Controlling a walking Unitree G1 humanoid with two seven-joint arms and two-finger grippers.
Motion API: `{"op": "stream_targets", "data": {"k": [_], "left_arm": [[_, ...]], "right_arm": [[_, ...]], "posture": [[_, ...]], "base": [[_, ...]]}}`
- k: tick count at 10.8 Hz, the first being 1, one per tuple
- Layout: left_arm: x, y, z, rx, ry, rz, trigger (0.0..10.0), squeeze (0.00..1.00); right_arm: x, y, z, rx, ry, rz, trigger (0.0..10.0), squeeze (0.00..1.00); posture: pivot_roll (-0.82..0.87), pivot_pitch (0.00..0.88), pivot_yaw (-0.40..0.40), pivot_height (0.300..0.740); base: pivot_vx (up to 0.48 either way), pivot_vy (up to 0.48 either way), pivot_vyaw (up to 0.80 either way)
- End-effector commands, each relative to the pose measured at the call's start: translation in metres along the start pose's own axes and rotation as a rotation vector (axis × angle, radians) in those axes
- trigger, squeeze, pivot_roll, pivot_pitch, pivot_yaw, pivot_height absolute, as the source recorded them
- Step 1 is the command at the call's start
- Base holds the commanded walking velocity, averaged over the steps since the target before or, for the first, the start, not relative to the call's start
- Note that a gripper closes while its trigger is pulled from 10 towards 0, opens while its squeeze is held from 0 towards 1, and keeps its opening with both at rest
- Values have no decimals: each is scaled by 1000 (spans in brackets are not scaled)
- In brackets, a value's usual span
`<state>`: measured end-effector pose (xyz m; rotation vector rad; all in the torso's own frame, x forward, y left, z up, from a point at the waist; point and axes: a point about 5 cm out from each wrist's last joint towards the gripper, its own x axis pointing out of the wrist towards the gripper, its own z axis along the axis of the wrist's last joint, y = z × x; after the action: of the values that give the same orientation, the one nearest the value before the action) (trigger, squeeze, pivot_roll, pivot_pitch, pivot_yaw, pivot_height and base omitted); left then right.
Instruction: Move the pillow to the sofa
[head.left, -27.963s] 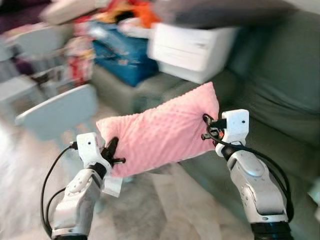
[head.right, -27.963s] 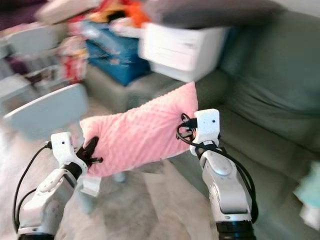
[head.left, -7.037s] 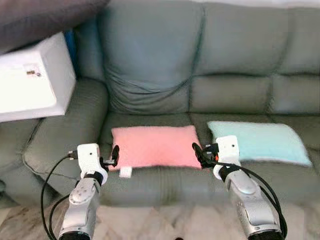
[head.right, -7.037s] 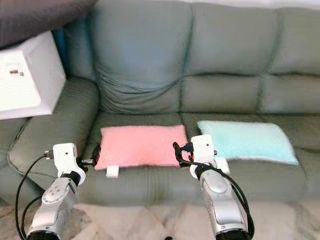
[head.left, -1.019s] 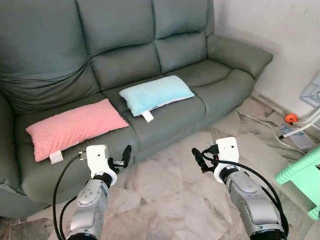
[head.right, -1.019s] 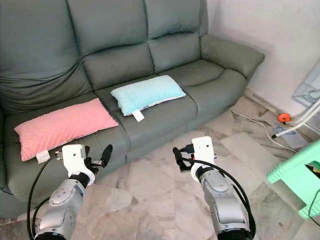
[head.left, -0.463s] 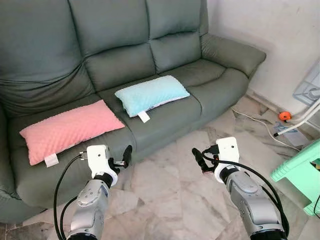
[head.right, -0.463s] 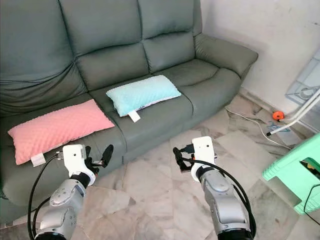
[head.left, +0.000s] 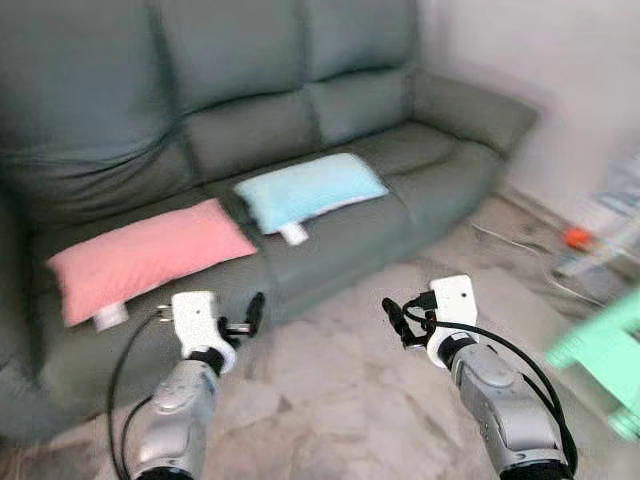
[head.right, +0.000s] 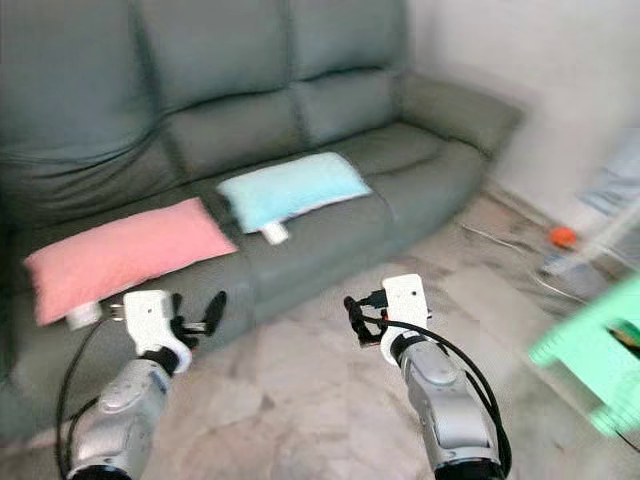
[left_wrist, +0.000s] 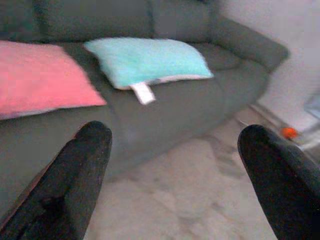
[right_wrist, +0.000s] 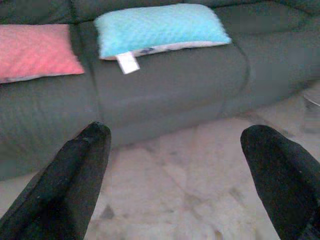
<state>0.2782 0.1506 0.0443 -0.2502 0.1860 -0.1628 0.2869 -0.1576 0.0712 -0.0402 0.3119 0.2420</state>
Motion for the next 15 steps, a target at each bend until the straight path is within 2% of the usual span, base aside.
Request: {"op": "stream_targets", "data": {"k": [1,15], "left_arm": [[1,-2,1,10,5,-11,10000,0],[2,-5,1,-12,7,-43,10000,0]], "right_arm": [[-2,-5,2,-3,-3,-15,10000,0],[-1,-3,2,-12,1,-5,10000,0]], "posture": [[-241,47,-49,740],[-240,50,-49,740]], "base": [[0,0,-800],[0,0,-800]]}}
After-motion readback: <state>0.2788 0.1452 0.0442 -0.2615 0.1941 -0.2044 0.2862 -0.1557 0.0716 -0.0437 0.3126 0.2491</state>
